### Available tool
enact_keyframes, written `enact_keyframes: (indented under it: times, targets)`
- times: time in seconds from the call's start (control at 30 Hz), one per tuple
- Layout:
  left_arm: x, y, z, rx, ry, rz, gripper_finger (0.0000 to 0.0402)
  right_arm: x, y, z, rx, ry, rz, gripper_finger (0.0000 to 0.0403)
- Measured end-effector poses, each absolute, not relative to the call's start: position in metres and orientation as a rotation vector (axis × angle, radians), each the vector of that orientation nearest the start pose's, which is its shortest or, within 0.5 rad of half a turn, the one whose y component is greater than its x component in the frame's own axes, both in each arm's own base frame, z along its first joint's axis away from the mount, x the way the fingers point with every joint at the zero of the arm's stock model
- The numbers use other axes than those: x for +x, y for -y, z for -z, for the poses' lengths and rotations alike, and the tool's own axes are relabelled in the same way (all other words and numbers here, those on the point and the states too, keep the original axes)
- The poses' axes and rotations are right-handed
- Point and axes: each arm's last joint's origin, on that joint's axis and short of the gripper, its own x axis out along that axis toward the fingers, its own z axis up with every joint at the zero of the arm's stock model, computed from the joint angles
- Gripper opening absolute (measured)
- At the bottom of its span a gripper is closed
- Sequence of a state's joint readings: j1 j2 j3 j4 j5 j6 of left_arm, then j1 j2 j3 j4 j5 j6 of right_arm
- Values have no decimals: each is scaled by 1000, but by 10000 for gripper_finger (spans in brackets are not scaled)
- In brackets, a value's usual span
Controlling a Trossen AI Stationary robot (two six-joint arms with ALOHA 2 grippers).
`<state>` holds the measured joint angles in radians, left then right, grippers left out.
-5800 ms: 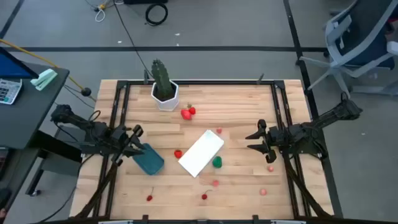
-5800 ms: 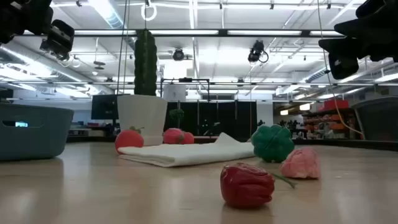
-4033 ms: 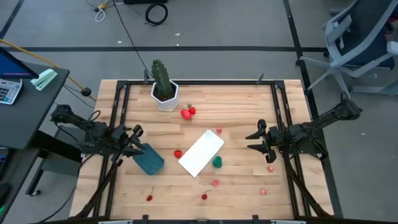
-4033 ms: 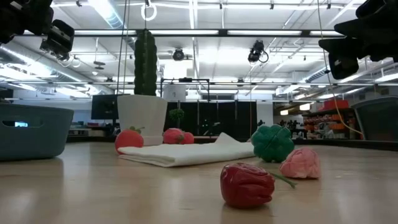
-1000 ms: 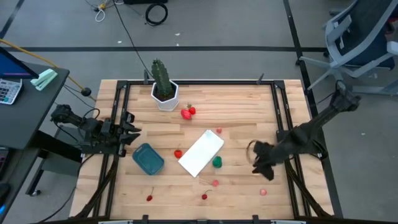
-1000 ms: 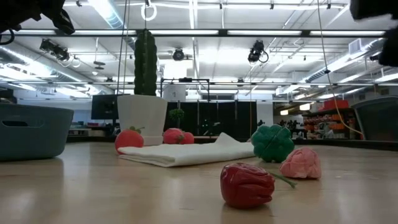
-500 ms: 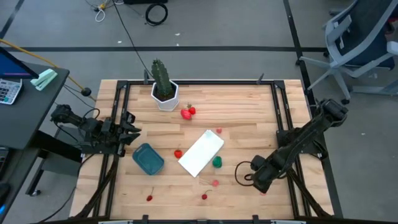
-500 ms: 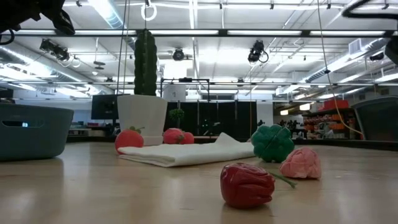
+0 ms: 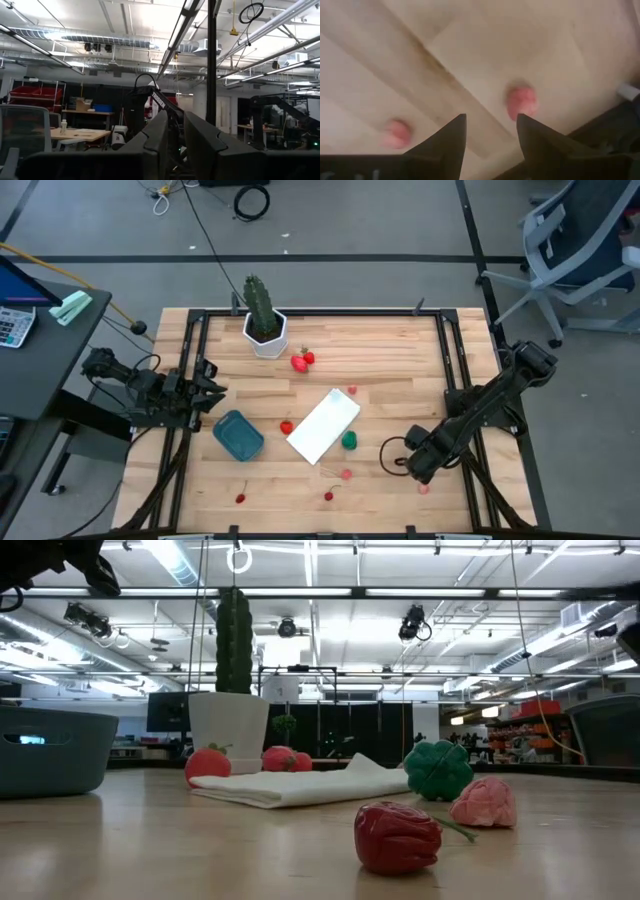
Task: Pick and placing Produce into tupperware
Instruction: Put the peach into the blue bin
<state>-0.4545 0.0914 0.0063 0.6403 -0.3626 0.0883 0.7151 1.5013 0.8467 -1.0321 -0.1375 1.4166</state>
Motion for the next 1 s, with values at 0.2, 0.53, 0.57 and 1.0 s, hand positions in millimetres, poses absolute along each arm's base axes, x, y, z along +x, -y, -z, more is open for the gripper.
enact_keyframes:
  times: [0.2,0.53,0.57,1.0]
  targets:
    - [83,29,-217,-134,512,67,69,147,-136,-148,526,-1769,690,183]
    - [83,29,-217,-134,512,67,66,145,-134,-142,539,-1770,669,183]
    - [83,29,-217,-134,512,67,65,145,-134,-142,536,-1767,667,183]
    - [83,29,-216,-134,512,67,68,152,-137,-140,549,-1681,620,183]
